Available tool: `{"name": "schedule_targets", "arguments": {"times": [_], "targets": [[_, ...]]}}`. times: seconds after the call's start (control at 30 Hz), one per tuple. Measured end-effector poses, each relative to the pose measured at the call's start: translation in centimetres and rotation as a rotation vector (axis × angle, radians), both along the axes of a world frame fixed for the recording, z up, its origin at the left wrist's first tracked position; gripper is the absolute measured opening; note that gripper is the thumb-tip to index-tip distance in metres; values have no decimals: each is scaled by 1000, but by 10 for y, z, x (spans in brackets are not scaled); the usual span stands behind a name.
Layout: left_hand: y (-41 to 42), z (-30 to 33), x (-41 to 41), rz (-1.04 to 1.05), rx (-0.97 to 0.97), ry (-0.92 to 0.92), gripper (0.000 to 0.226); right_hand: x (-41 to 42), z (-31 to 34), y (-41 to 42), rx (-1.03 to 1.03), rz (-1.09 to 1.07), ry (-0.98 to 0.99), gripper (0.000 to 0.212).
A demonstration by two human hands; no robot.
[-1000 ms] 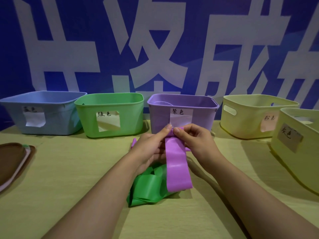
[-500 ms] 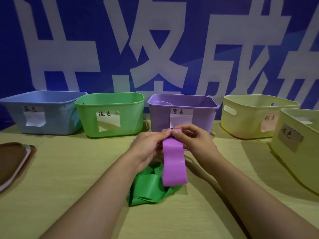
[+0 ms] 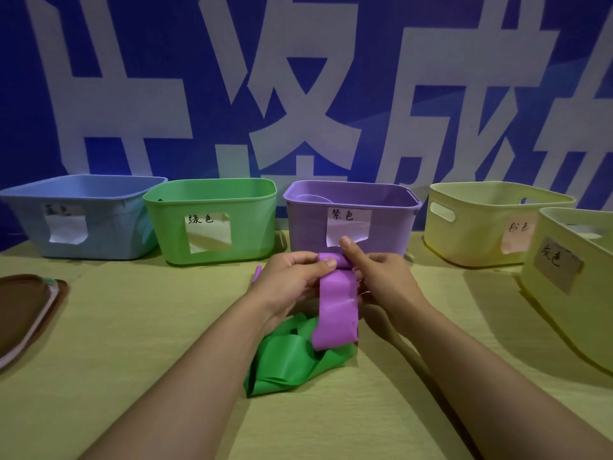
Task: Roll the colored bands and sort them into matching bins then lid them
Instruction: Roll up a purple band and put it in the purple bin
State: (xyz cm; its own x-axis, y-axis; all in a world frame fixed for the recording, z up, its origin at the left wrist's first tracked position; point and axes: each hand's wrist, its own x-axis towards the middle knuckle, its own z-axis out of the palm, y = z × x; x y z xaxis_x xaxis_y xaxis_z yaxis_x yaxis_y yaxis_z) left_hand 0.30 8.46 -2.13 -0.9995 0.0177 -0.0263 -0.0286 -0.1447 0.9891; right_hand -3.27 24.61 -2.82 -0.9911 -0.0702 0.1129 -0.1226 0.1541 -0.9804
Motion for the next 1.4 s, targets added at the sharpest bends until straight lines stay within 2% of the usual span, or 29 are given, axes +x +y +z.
{"name": "schedule_targets", "arguments": {"times": [0.2, 0.53, 0.67, 0.73, 0.97, 1.17, 1.3, 1.4], "targets": [[0, 1, 2, 7, -12, 17, 16, -2, -2, 1, -10, 38, 60, 43], [1, 6, 5, -69, 65, 5, 17, -5, -2, 1, -136, 113, 84, 34], [2, 7, 4, 20, 33, -27, 43, -1, 0, 0, -136, 119, 150, 27], [3, 6, 2, 52, 24, -32, 47, 0, 1, -2, -141, 117, 179, 21], [4, 6, 3, 112, 23, 25, 33, 6, 2, -4, -134, 130, 195, 28], [4, 10, 4, 93, 54, 52, 33, 13, 7, -7, -144, 113, 85, 55], [6, 14, 7, 72, 64, 88, 32, 16, 11, -7, -144, 105, 96, 65], [6, 17, 8, 58, 55, 133, 35, 17, 14, -8, -162, 84, 116, 62]]}}
